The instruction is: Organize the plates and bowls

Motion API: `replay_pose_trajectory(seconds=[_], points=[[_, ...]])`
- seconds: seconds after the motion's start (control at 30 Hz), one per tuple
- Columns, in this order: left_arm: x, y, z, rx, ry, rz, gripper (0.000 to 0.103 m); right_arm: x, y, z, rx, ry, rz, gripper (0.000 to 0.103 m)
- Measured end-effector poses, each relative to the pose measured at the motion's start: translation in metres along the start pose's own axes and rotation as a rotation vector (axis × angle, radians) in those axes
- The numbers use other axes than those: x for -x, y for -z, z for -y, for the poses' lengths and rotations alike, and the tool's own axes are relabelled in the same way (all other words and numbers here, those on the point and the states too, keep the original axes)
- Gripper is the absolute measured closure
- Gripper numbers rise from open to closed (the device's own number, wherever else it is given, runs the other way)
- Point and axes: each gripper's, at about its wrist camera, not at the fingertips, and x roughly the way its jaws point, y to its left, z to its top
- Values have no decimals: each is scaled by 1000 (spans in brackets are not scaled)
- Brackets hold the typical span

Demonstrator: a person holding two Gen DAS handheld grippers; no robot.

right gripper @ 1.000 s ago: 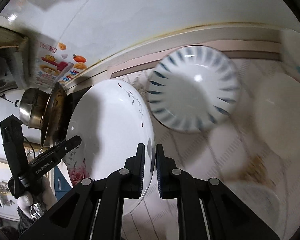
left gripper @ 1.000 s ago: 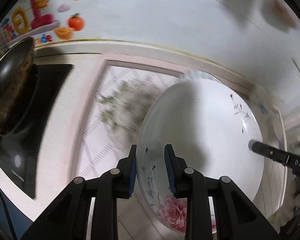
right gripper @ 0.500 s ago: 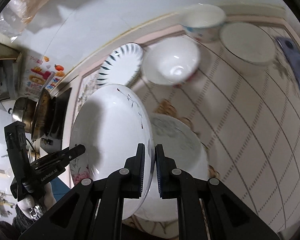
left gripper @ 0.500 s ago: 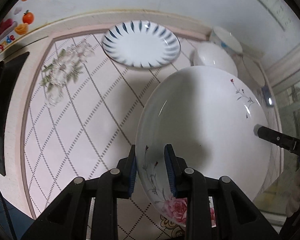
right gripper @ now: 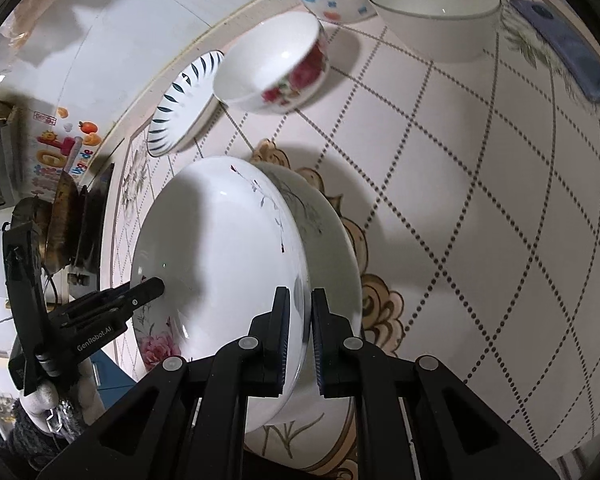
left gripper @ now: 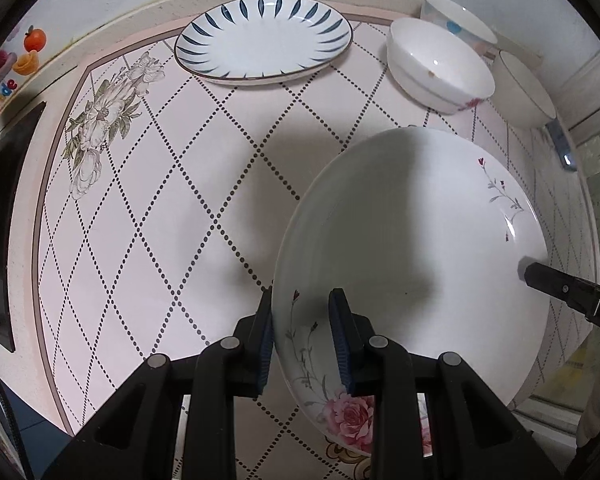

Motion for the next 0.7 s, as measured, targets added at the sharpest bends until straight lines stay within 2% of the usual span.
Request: replay_pose_trajectory(seconds=[0.7], points=[[-20,10,35,-53,-47,-18,79,0,1,8,-5,32,-2,91]])
